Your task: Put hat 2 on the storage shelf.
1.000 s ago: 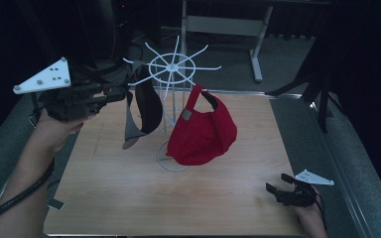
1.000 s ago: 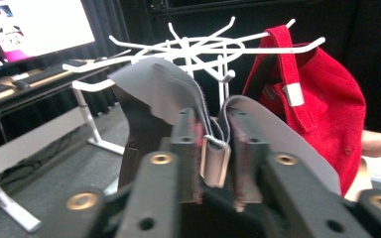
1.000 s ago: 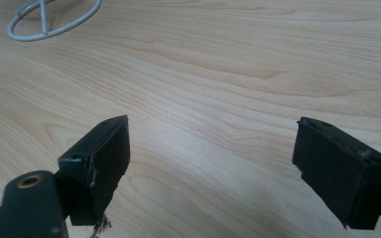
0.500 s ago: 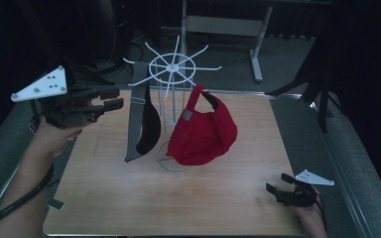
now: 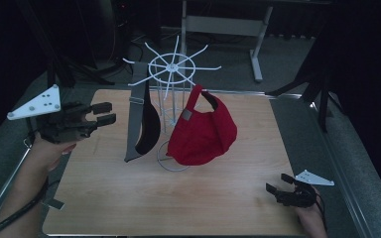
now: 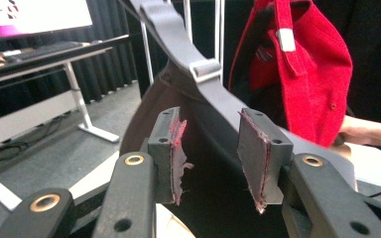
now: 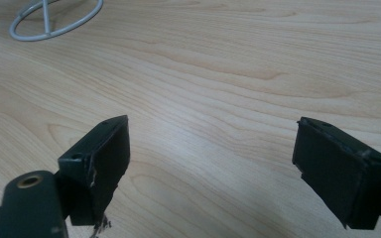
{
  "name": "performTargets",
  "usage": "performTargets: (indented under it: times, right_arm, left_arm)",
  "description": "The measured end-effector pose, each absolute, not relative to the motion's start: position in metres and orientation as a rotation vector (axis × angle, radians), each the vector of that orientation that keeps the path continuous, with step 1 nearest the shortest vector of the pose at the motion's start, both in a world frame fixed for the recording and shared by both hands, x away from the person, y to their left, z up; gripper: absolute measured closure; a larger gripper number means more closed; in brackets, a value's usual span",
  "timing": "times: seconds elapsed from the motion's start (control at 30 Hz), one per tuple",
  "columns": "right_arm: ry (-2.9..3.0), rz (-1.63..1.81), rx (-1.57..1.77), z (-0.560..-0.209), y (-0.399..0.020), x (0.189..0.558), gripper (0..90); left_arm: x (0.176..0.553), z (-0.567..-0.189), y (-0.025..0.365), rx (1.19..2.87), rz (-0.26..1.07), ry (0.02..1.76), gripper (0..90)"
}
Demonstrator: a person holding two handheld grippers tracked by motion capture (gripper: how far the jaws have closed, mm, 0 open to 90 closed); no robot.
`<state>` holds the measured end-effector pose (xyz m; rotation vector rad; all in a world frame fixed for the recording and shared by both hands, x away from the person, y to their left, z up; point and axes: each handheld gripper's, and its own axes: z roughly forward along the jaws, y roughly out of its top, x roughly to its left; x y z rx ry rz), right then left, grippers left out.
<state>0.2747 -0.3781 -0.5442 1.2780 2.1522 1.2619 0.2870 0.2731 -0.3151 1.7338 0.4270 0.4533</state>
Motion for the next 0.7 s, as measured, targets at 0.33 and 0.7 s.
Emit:
performTargets:
  times: [0.33, 0.7]
  right_arm:
    - [2.154, 1.26, 1.276, -0.544, -0.378, 0.275, 14.7]
    - [2.152, 1.26, 1.277, -0.544, -0.378, 0.275, 14.7]
  left_arm:
    - [0.282, -0.344, 0.283, 1.737, 0.435, 0.466, 61.8]
    - [0.281, -0.39, 0.29, 1.732, 0.413, 0.511, 61.8]
